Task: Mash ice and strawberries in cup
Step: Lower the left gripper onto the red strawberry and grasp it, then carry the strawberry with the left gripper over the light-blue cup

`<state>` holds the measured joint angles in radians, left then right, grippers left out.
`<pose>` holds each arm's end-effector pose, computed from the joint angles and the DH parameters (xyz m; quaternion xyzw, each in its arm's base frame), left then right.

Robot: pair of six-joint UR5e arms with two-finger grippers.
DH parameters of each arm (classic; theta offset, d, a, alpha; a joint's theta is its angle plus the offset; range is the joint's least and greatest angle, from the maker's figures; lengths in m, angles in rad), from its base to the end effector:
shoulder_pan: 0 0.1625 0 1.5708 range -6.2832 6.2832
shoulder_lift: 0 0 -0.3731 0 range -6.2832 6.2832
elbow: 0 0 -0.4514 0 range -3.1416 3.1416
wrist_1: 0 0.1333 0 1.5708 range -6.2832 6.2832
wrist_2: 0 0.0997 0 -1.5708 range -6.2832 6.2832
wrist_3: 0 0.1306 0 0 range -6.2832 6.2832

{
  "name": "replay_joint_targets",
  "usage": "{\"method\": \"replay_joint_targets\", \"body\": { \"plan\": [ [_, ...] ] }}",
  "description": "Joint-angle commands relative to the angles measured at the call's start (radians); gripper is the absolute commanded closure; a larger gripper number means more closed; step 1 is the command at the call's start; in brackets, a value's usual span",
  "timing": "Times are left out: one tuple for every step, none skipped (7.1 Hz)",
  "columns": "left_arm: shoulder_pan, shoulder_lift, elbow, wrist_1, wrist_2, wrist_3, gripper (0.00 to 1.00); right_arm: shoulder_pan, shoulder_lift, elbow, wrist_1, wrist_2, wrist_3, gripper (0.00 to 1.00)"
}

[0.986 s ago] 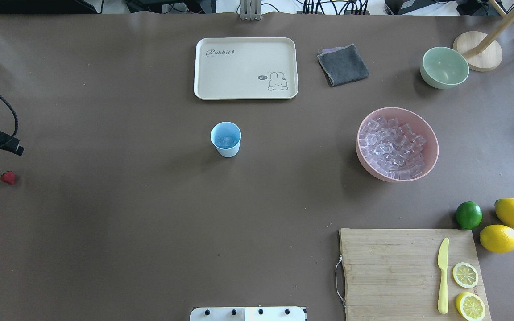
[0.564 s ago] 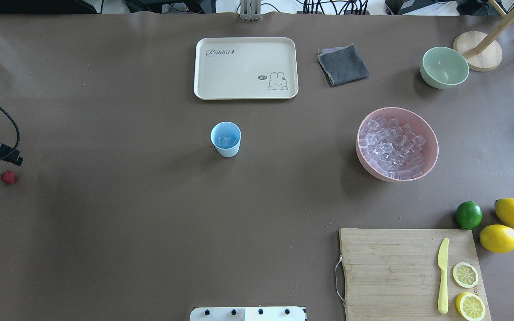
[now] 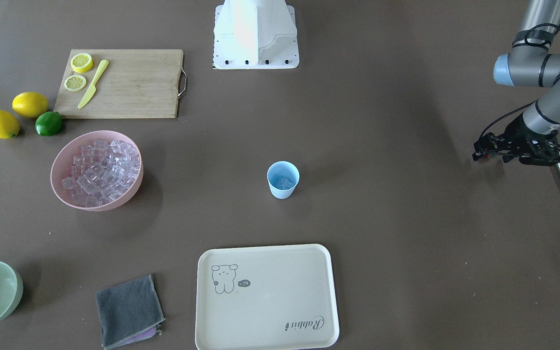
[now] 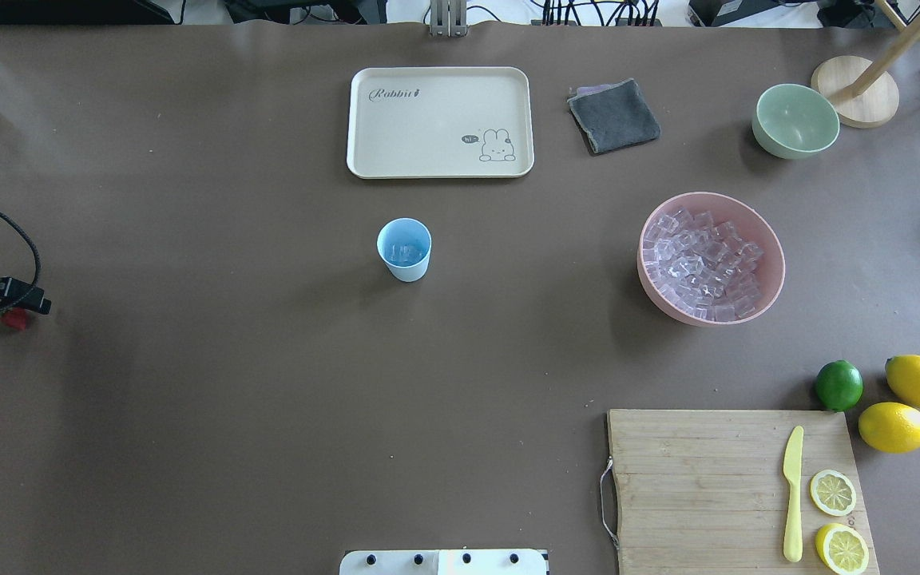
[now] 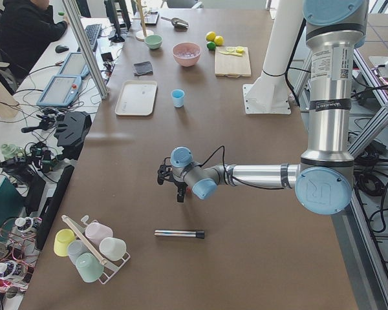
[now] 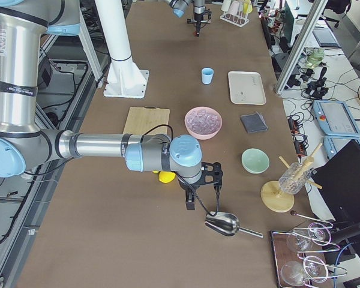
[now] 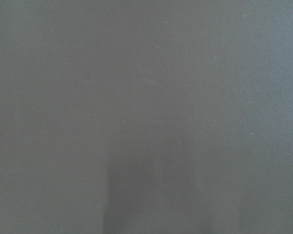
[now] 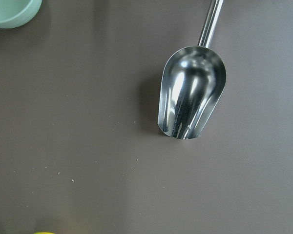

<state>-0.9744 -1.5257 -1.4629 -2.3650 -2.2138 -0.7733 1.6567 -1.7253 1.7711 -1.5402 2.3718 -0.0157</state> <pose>0.2756 -0.5039 0.6281 0.0419 0.4214 0.0197 0.9057 0.0823 -0.4946 0.5935 0.0549 -0.3873 0.0174 0.9202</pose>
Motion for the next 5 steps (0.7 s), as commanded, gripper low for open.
{"method": "replay_joint_targets", "body": {
  "plan": [
    [0.006, 0.01, -0.005, -0.016, 0.0, -0.003, 0.22, 0.0, -0.003, 0.011, 0.0, 0.0, -0.001, 0.0],
    [0.006, 0.019, -0.011, -0.016, 0.0, -0.001, 0.48, 0.0, -0.003, 0.011, 0.0, 0.0, -0.001, 0.0],
    [0.006, 0.021, -0.016, -0.016, 0.0, 0.0, 0.61, 0.0, -0.003, 0.013, 0.0, 0.0, -0.001, 0.0],
    [0.008, 0.025, -0.033, -0.014, 0.0, 0.0, 0.67, 0.0, -0.002, 0.013, 0.0, 0.0, -0.001, 0.0],
    [0.01, 0.056, -0.066, -0.013, 0.0, 0.002, 0.68, 0.002, -0.003, 0.019, 0.0, 0.0, -0.001, 0.0]
  ]
}}
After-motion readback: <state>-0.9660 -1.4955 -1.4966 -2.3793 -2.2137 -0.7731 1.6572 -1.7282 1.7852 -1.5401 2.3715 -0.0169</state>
